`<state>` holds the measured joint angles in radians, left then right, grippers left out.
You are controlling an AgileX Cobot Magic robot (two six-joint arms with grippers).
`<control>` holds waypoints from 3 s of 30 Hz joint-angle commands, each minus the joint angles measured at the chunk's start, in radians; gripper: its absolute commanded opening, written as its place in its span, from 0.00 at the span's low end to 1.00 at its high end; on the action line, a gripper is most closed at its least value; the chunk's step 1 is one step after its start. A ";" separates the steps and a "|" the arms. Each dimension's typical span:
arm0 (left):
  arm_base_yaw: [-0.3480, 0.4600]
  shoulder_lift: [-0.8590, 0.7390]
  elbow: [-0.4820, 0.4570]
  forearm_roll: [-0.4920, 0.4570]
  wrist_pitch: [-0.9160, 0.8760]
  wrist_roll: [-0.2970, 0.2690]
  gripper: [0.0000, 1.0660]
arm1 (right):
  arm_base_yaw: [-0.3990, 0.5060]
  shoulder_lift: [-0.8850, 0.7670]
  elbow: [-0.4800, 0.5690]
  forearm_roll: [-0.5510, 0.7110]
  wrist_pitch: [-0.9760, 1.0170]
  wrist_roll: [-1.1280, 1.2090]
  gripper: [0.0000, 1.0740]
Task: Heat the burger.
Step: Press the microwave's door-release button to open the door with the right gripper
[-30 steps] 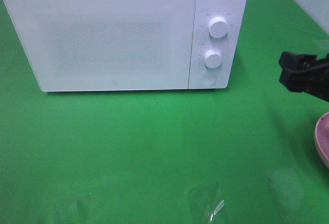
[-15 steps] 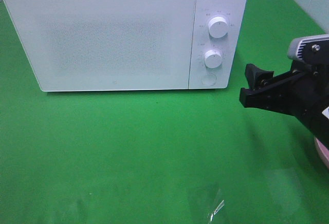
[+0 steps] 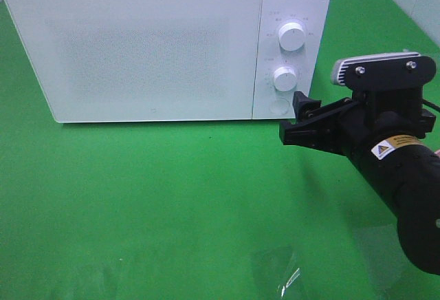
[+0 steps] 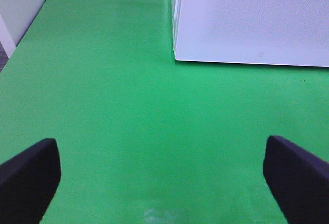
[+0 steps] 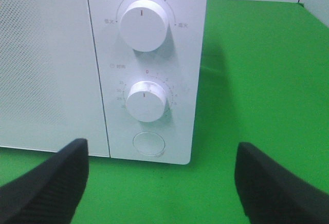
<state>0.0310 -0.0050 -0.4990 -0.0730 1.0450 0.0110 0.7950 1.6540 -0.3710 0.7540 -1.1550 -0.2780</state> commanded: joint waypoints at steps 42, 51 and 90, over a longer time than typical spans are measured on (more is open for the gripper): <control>-0.006 -0.020 0.003 0.000 -0.010 -0.002 0.94 | -0.061 0.124 -0.099 -0.101 0.198 1.578 0.00; -0.006 -0.020 0.003 0.000 -0.010 -0.002 0.94 | -0.164 0.198 -0.185 -0.246 0.254 1.665 0.00; -0.006 -0.019 0.003 0.001 -0.010 -0.002 0.94 | -0.282 0.497 -0.495 -0.285 0.278 1.667 0.00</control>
<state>0.0310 -0.0050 -0.4990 -0.0730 1.0450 0.0110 0.5180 2.1510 -0.8530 0.4660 -0.8500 1.4040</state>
